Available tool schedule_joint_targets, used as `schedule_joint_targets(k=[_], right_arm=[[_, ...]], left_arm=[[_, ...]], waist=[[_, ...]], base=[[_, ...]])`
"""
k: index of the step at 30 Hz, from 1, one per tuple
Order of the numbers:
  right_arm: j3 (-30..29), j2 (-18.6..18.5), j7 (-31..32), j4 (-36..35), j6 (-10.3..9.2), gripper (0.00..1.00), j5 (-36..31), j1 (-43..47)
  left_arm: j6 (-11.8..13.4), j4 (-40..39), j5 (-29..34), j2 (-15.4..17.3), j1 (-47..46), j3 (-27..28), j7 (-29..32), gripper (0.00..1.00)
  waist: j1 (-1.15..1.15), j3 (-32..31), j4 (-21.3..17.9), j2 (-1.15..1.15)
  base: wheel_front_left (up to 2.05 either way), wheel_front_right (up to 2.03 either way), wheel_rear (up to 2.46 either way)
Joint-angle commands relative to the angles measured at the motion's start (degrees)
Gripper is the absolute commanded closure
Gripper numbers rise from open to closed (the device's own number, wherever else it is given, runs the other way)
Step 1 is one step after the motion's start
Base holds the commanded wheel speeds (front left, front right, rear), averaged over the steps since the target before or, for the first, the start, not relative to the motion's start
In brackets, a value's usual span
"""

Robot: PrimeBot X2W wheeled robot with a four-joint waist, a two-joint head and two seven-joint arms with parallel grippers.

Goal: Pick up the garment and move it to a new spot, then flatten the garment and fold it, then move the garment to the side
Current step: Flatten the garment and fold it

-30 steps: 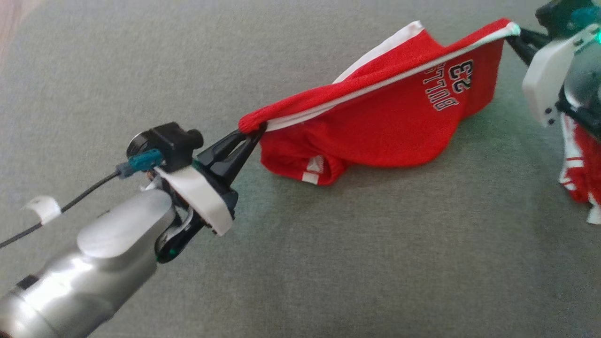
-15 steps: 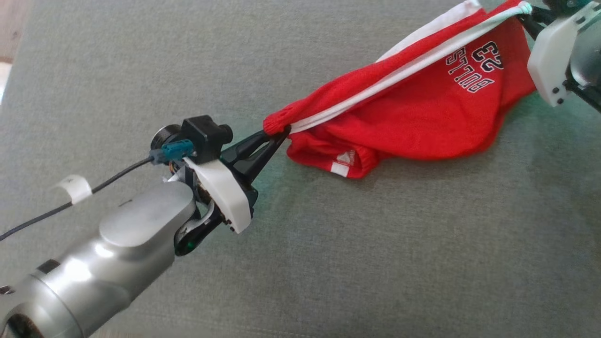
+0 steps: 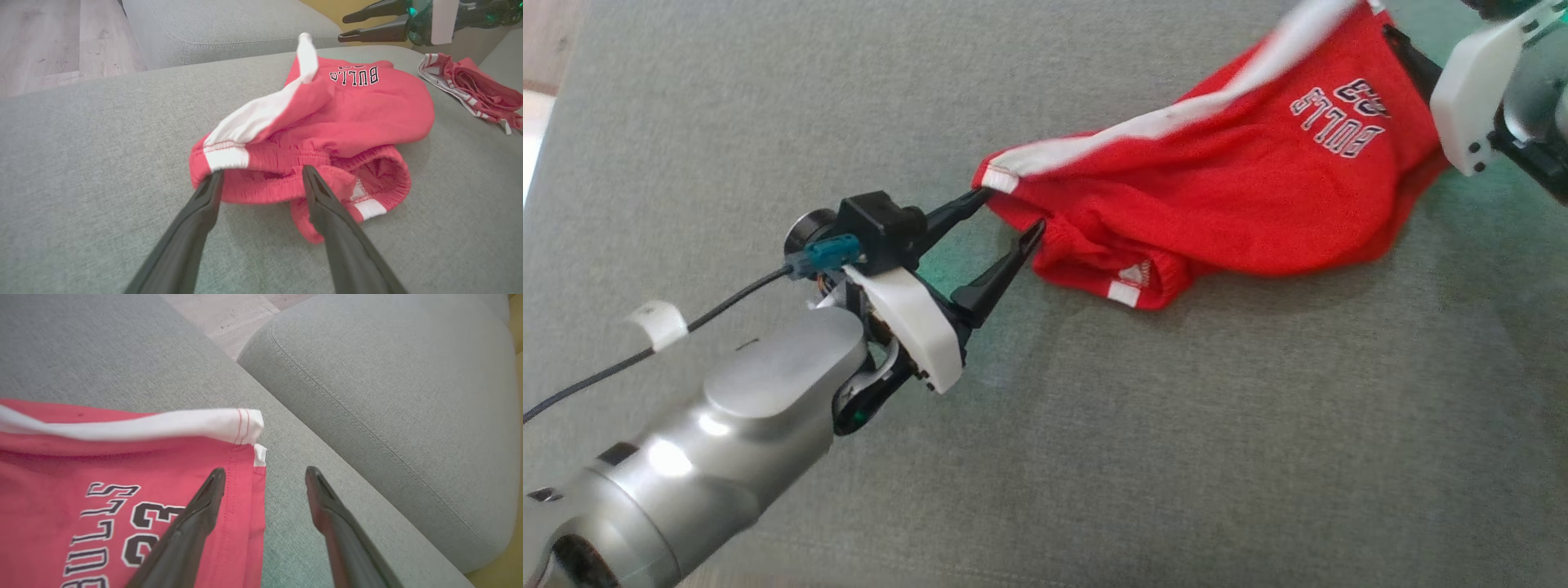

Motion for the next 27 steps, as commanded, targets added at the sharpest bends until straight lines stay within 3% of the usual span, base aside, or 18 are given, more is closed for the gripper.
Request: schedule_joint_targets(k=[1,7,11,18,23,24,27], right_arm=[[-0.2,-0.2,-1.2,-0.1,-0.05,0.0,0.8,-0.2],[-0.7,1.2,-6.8,-0.2,-0.05,0.0,6.0,1.9],[-2.9,1.9,-13.9,-0.2,-0.05,0.0,9.0,3.5],[-9.9,4.3,-20.4,0.3,-0.05,0.0,10.9,7.3],[-22.8,5.7,-20.5,-4.2,-0.05,0.0,6.1,13.4],[-22.8,5.7,-20.5,-4.2,-0.05,0.0,6.1,13.4],[-31.4,7.6,-20.6,-7.0,-0.05,0.0,0.6,20.6]], left_arm=[[0.1,-0.3,-0.4,1.4,-2.2,1.5,-0.9,0.0],[0.1,1.8,-2.0,2.5,-0.9,3.6,-3.7,0.0],[0.6,1.9,-2.3,3.4,1.2,8.1,-4.5,0.0],[4.8,-6.1,3.4,3.1,9.7,27.3,-4.6,0.0],[6.7,-12.2,10.8,0.0,19.4,40.6,-4.6,0.0],[6.7,-12.2,10.8,0.0,19.4,40.6,-4.6,0.0],[6.7,-14.7,15.3,-2.8,25.5,47.1,-4.6,0.0]], waist=[[0.0,-1.0,-0.9,0.0],[0.0,-5.2,-4.2,0.0],[0.0,-8.8,-6.9,0.0],[0.0,-13.5,-10.1,0.0],[0.0,-15.9,-12.0,0.0],[0.0,-15.9,-12.0,0.0],[0.0,-17.4,-13.0,0.0]], base=[[0.0,0.0,0.0],[0.0,0.0,0.0],[0.0,0.0,0.0],[0.0,0.0,0.0],[0.0,0.0,0.0],[0.0,0.0,0.0],[0.0,0.0,0.0]])
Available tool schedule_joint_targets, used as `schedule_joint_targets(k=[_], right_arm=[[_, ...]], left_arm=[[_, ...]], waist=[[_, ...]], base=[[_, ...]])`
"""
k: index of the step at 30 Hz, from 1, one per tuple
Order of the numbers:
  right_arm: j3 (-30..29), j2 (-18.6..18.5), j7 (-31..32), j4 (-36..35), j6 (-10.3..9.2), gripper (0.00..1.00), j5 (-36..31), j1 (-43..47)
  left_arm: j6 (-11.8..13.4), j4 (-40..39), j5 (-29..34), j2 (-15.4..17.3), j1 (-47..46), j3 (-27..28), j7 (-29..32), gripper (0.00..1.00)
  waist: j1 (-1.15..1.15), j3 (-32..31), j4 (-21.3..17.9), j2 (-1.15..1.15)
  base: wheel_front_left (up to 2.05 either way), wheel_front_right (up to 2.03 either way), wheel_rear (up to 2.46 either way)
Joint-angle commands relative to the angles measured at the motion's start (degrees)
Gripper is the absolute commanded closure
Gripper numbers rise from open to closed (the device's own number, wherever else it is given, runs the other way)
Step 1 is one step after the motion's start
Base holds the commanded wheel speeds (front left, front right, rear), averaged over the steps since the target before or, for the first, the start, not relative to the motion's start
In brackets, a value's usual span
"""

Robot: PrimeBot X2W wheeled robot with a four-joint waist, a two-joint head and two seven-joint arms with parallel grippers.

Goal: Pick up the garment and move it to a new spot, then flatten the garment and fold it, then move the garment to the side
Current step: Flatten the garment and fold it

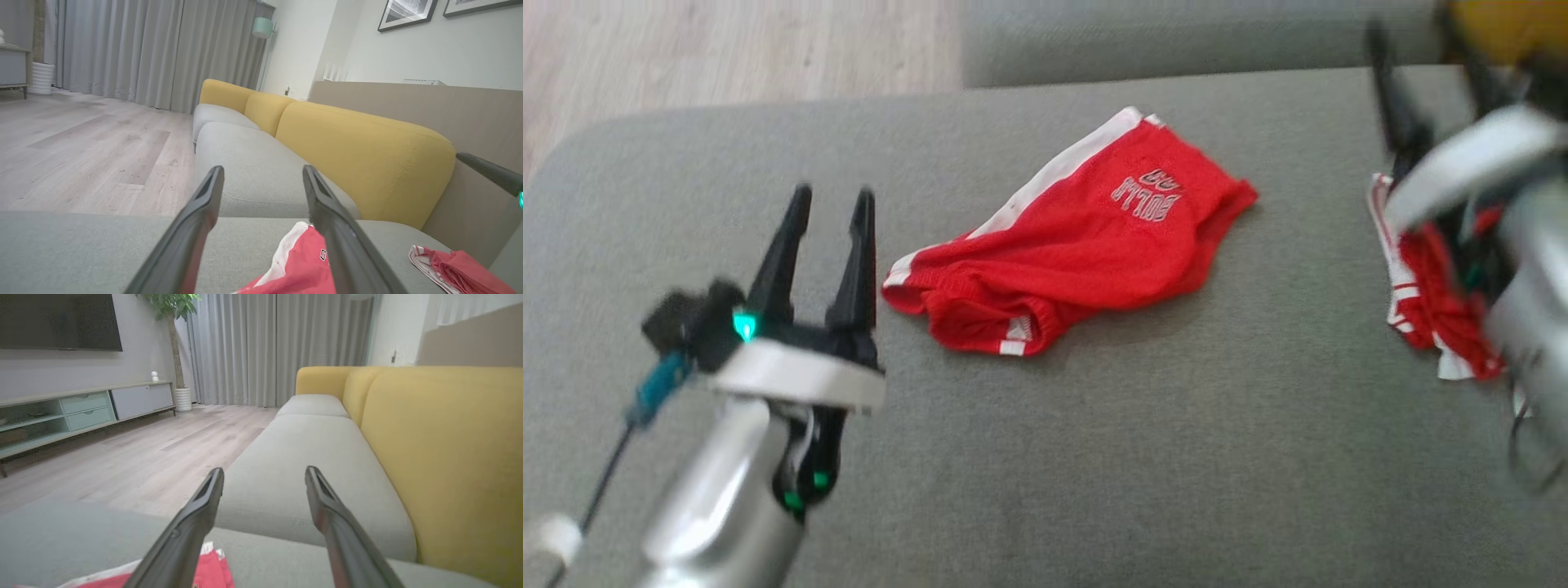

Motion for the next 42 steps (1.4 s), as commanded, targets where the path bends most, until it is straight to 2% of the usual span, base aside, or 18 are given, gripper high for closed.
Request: schedule_joint_targets(k=[1,9,13,18,23,28,37,42], right_arm=[[-1.8,1.6,-0.6,-2.0,-0.05,0.0,-1.8,4.0],[-19.7,9.8,-0.6,-8.6,-0.05,0.0,-15.3,23.3],[-24.5,13.2,-0.6,-10.5,-0.05,0.0,-19.8,28.6],[-27.0,15.5,-0.2,-10.4,-0.05,0.0,-23.0,29.9],[-30.8,18.4,4.4,-6.9,-0.05,0.0,-19.4,26.6],[-37.0,20.1,9.1,-1.7,-0.05,0.0,-12.4,21.2],[-46.5,19.7,16.1,10.8,-0.05,0.0,-4.3,12.2],[-48.3,18.7,18.9,15.1,-0.05,0.0,-2.7,9.2]], left_arm=[[0.0,-2.2,1.7,0.6,-0.3,4.1,-0.5,0.0],[-2.9,-2.7,11.7,-6.5,12.2,13.1,-0.5,0.0],[-4.5,-2.1,14.8,-9.3,15.5,15.5,-0.5,0.0],[-5.9,-1.8,17.1,-11.2,15.5,16.5,-0.5,0.0],[-6.4,-1.0,18.1,-12.1,13.5,15.9,-0.5,0.0],[-6.5,-0.5,17.6,-12.6,12.0,13.4,-0.5,0.0],[-6.5,0.2,16.7,-12.5,9.5,10.2,-0.5,0.0],[-6.5,0.2,16.7,-12.8,8.3,9.3,-0.5,0.0]], waist=[[0.01,-1.4,-1.2,0.0],[0.01,-3.8,-2.5,0.0],[0.01,-3.9,-2.3,0.0],[0.01,-2.6,-0.4,0.0],[0.01,0.6,3.1,0.0],[0.01,4.2,7.2,0.0],[0.01,8.1,13.8,0.0],[0.01,9.0,15.8,0.0]], base=[[0.0,0.0,0.0],[0.0,0.0,0.0],[0.0,0.0,0.0],[0.0,0.0,0.0],[0.0,0.0,0.0],[0.0,0.0,0.0],[0.0,0.0,0.0],[0.0,0.0,0.0]])
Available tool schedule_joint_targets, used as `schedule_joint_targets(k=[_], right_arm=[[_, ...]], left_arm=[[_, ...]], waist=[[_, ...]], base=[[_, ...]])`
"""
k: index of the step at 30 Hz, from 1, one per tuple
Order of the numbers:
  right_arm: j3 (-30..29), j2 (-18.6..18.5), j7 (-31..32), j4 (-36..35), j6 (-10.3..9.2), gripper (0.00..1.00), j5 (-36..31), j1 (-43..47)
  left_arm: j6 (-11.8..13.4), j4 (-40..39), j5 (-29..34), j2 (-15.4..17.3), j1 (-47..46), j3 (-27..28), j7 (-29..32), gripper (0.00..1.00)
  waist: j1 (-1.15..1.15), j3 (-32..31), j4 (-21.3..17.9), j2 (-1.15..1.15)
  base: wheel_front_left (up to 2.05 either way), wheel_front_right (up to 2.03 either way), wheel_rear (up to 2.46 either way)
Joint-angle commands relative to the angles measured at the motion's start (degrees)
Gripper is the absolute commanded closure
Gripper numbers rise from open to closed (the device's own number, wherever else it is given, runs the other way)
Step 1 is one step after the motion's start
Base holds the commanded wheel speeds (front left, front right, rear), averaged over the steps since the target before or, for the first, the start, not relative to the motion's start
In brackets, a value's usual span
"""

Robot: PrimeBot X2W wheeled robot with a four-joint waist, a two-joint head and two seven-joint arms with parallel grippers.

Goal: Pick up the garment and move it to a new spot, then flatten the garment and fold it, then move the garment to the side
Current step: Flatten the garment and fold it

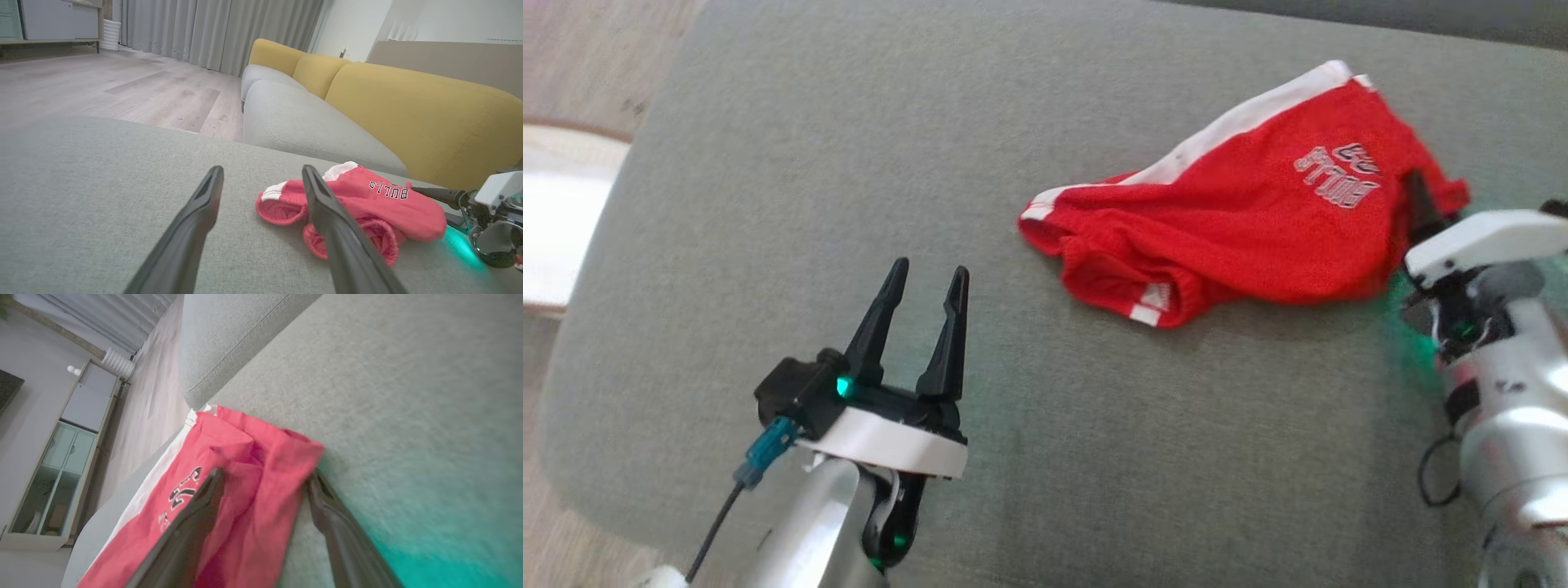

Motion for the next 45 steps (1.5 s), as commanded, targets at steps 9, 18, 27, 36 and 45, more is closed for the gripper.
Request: schedule_joint_targets(k=[9,18,27,36,45], right_arm=[[2.4,0.0,3.2,3.1,-0.05,0.0,1.0,-3.6],[5.3,-0.7,2.4,4.4,-0.05,0.0,0.1,-3.9],[5.8,-0.4,-4.4,6.1,-0.05,1.0,-0.6,-5.5],[4.5,0.5,-11.8,4.4,-0.05,1.0,2.7,-1.4],[2.6,2.5,-16.3,3.7,-0.05,1.0,5.0,5.7]], left_arm=[[0.1,-0.9,-0.3,-0.3,-2.8,0.5,-0.5,0.0],[0.1,-0.4,-0.6,-0.8,-3.1,0.1,-0.5,0.0],[0.1,0.5,-0.8,-0.5,-2.5,0.6,-0.5,0.0],[0.1,0.8,-1.2,0.1,-0.9,1.1,-0.5,0.0],[0.1,0.7,-1.4,0.3,1.9,2.3,-0.5,0.0]], waist=[[0.0,1.8,3.6,0.0],[0.0,2.3,4.4,0.0],[0.0,0.5,2.1,0.0],[0.0,-3.9,-3.9,0.0],[0.0,-7.8,-9.2,0.0]], base=[[0.0,0.0,0.0],[0.0,0.0,0.0],[0.0,0.0,0.0],[0.0,0.0,0.0],[0.0,0.0,0.0]])
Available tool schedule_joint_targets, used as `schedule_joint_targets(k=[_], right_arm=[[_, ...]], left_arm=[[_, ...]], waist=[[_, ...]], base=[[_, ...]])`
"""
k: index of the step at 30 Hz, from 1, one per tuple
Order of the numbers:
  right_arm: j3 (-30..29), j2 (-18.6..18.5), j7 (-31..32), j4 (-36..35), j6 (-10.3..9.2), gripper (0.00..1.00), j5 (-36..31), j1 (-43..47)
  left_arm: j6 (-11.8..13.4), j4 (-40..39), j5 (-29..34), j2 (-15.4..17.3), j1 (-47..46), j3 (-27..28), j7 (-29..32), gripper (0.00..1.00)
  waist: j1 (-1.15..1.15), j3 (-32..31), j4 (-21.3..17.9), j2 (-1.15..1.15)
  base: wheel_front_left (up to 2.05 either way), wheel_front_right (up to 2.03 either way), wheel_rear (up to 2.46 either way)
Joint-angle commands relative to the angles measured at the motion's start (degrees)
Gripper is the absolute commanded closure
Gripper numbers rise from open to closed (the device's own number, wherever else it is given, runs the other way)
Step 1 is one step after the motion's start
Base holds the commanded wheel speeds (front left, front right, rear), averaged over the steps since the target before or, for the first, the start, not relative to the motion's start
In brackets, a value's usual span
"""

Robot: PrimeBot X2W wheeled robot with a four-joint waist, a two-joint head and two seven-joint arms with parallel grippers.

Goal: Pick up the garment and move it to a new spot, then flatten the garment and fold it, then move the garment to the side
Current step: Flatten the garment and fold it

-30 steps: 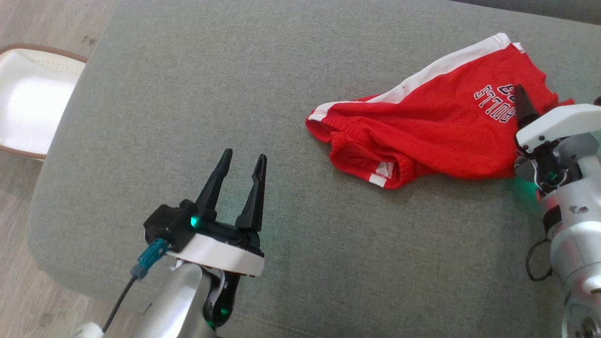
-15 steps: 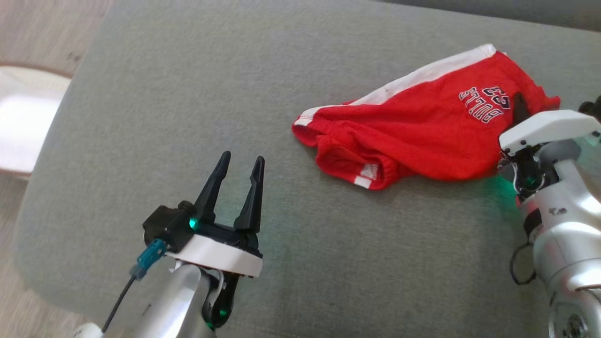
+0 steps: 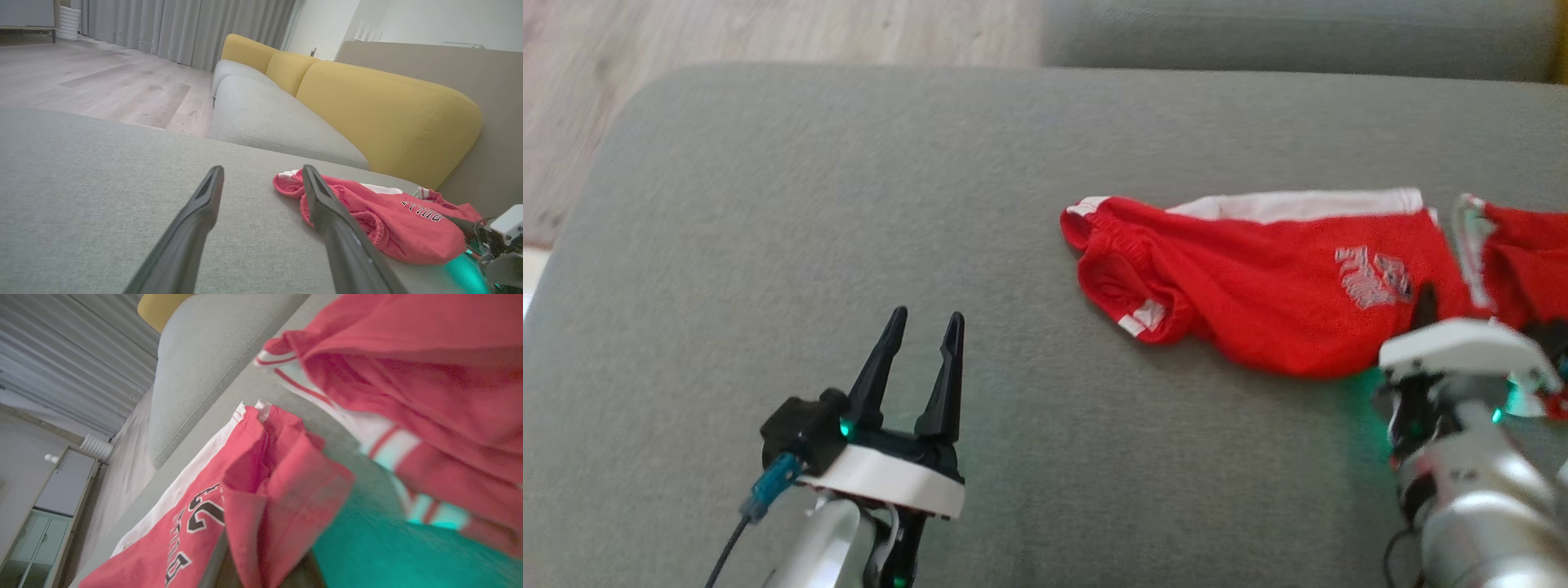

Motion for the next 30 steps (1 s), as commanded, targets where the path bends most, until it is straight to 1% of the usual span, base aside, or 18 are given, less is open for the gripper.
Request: schedule_joint_targets(k=[1,5,10,14,19,24,30], right_arm=[[1.1,0.9,-0.8,-1.8,-0.04,1.0,0.4,0.0],[0.7,2.3,-1.8,-3.2,-0.04,1.0,1.2,3.2],[1.5,3.2,-2.3,-5.3,-0.04,1.0,2.0,4.8],[2.3,3.5,-2.5,-6.9,-0.04,1.0,2.9,4.8],[3.7,3.6,-2.7,-8.6,-0.04,1.0,4.2,4.1],[6.9,3.7,-2.7,-11.3,-0.04,1.0,7.0,3.2],[14.6,3.7,-2.8,-15.9,-0.04,1.0,11.9,2.8]], left_arm=[[0.1,-1.8,-0.6,0.8,-1.1,2.2,-0.5,0.0],[0.1,-1.9,-0.5,0.9,0.3,2.4,-0.5,0.0],[0.1,-1.9,-0.4,1.5,1.4,2.3,-0.5,0.0],[0.1,-1.9,-0.3,1.7,1.8,1.9,-0.5,0.0],[0.1,-1.6,-0.5,1.8,1.4,1.0,-0.5,0.0],[0.1,-1.3,-0.6,1.9,1.4,0.9,-0.5,0.0],[0.1,-0.9,-0.8,1.8,1.9,0.7,-0.5,0.0]], waist=[[0.01,-1.5,-1.7,0.0],[0.01,-2.5,-3.4,0.0],[0.01,-3.0,-4.3,0.0],[0.01,-3.1,-4.3,0.0],[0.01,-3.2,-3.2,0.0],[0.01,-3.4,-1.8,0.0],[0.01,-4.0,0.5,0.0]], base=[[0.0,0.0,0.0],[0.0,0.0,0.0],[0.0,0.0,0.0],[0.0,0.0,0.0],[0.0,0.0,0.0],[0.0,0.0,0.0],[0.0,0.0,0.0]])
